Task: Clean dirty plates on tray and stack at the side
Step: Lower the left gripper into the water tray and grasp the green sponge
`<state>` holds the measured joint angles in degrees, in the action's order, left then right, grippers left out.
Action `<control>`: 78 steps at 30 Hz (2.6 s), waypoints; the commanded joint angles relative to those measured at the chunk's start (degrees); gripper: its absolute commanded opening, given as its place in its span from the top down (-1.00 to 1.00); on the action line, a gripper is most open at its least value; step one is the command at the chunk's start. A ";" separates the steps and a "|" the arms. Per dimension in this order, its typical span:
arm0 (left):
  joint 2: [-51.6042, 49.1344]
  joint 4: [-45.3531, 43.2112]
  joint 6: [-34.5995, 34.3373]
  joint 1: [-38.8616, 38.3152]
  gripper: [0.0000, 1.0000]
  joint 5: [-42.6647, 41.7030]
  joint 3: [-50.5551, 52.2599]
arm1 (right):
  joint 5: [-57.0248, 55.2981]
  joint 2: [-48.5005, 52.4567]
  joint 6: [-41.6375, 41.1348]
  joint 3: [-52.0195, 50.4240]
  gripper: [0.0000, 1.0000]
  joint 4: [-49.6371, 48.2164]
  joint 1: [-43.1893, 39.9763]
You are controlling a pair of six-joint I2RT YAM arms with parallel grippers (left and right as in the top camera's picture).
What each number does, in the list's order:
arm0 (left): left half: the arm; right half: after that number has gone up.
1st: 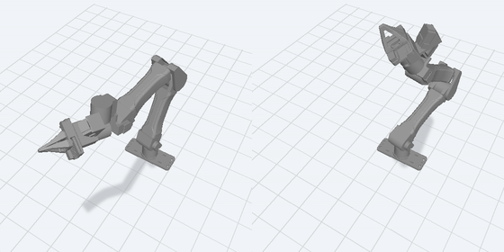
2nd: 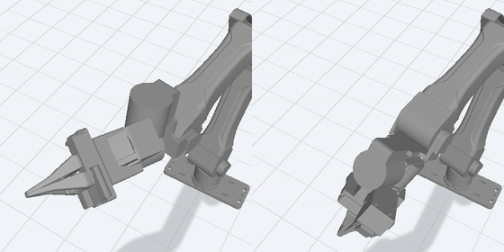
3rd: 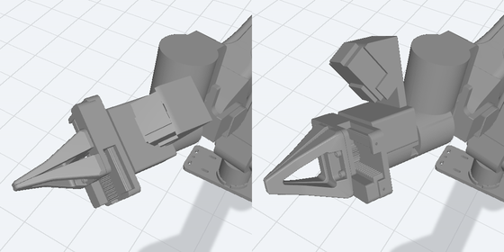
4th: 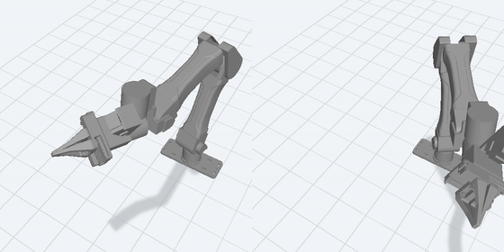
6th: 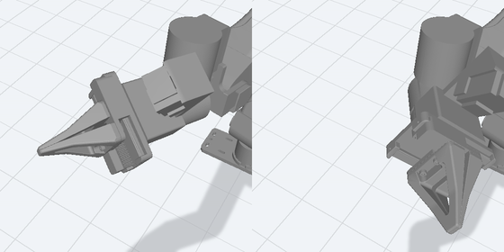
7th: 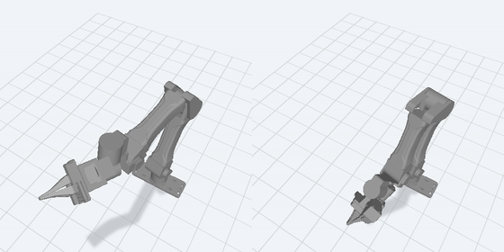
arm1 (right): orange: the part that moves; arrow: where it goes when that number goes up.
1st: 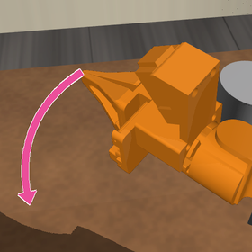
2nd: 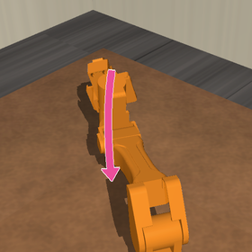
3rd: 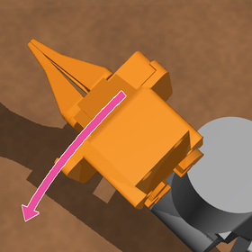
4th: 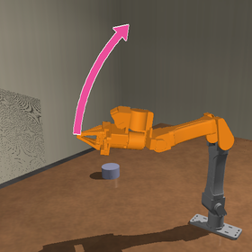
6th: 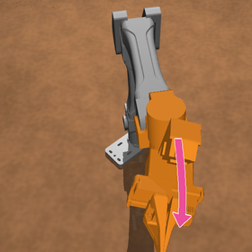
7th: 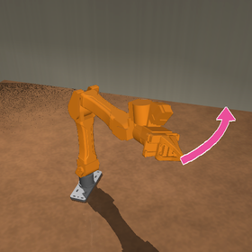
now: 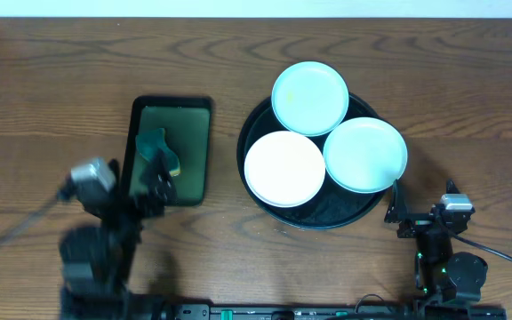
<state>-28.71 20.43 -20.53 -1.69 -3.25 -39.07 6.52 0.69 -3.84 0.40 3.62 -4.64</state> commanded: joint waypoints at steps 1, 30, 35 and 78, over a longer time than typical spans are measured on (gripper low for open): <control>-16.61 10.84 7.17 0.00 -0.88 -0.57 -15.41 | -0.26 -0.31 0.70 -0.09 -0.99 0.20 -0.61; -75.67 16.76 -3.69 4.96 -0.88 2.82 -27.96 | -0.26 -0.31 0.70 -0.09 -0.98 0.22 -0.61; -76.98 16.11 -2.40 4.96 -0.88 2.45 -27.87 | -0.26 -0.31 0.70 -0.09 -0.99 0.22 -0.61; -49.11 13.73 -2.93 4.50 0.85 2.25 -27.04 | -0.26 -0.31 0.72 -0.09 -0.99 0.22 -0.61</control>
<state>-76.90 34.46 -22.70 2.94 -1.15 -65.67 6.39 0.69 -3.84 0.40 3.62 -4.64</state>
